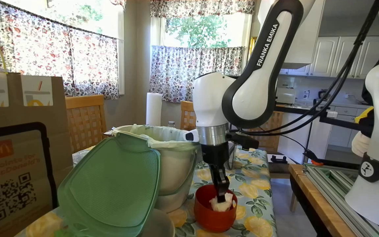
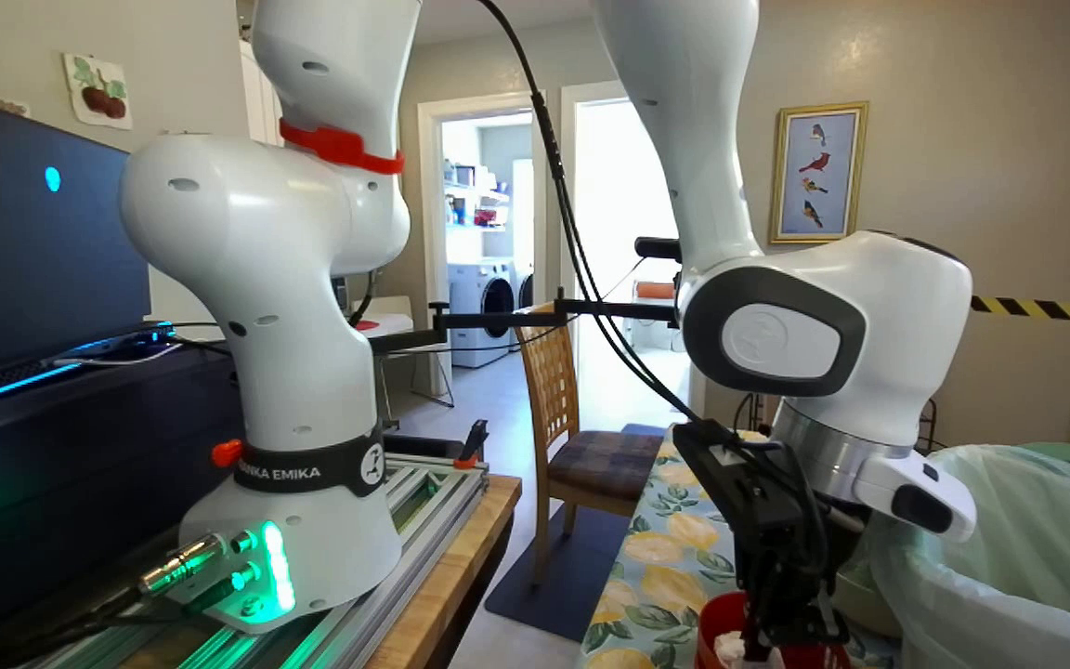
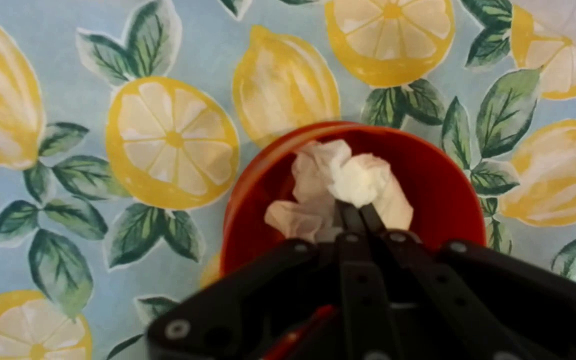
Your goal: Use the crumpled napkin to wipe the red lid then throw the napkin in the bin.
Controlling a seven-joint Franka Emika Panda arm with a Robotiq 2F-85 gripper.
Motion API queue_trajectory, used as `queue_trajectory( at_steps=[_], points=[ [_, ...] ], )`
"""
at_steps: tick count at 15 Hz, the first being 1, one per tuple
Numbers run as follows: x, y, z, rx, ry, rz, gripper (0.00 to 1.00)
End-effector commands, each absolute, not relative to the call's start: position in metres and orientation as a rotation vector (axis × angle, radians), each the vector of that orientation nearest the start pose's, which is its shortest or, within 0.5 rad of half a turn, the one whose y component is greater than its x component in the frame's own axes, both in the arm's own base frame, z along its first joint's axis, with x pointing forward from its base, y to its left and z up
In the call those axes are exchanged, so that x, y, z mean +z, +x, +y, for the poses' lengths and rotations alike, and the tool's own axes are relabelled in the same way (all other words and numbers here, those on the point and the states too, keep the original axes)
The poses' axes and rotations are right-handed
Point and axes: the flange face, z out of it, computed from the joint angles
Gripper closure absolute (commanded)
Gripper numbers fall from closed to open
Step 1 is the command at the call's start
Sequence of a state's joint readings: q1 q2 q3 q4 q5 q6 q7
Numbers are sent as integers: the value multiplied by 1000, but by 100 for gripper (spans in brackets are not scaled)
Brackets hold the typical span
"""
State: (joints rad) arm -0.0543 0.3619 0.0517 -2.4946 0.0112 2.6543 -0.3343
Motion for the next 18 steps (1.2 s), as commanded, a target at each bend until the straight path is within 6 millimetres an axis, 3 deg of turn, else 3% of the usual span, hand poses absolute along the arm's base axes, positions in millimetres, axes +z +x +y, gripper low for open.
queue_trajectory(
  at_steps=[1, 10, 18],
  points=[
    [133, 443, 4, 299, -3030, -495, 97],
    [130, 440, 3, 265, -3063, -496, 99],
    [135, 441, 14, -70, -3111, -433, 99]
  ],
)
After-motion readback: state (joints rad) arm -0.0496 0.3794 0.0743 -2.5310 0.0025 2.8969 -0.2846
